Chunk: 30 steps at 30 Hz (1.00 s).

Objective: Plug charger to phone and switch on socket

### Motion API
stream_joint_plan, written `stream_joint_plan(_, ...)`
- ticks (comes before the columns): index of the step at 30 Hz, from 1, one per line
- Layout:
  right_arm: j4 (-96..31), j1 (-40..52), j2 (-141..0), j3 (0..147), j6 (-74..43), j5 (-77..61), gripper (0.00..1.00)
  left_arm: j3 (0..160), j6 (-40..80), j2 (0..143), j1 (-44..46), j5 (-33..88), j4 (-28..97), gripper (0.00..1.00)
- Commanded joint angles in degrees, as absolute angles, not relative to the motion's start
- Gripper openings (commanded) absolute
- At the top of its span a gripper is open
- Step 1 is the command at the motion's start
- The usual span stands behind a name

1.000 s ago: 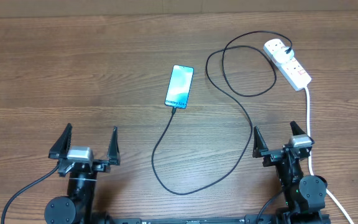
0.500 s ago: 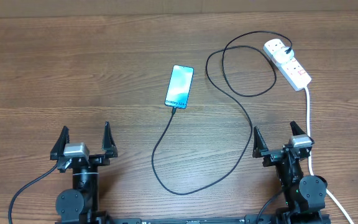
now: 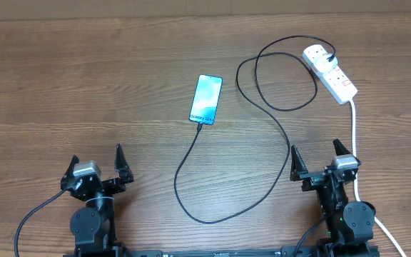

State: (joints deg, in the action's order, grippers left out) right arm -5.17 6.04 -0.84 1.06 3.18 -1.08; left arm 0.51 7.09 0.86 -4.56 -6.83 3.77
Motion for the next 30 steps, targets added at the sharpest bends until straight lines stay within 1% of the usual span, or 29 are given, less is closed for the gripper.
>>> stream_joint_plan(1, -4.8, 6.0, -0.2, 0.5, 2.9, -0.7, 1.00, 0.3, 3.7, 0.2, -4.8, -7.9, 3.7, 1.00)
stream_joint_plan(5, -4.8, 6.0, -0.2, 0.5, 2.9, -0.7, 1.00, 0.3, 0.6, 0.2, -4.8, -6.0, 4.1, 1.00)
stream_joint_plan(30, -4.8, 6.0, -0.2, 0.5, 2.9, -0.7, 1.00, 0.3, 1.7, 0.2, -4.8, -6.0, 4.0, 1.00)
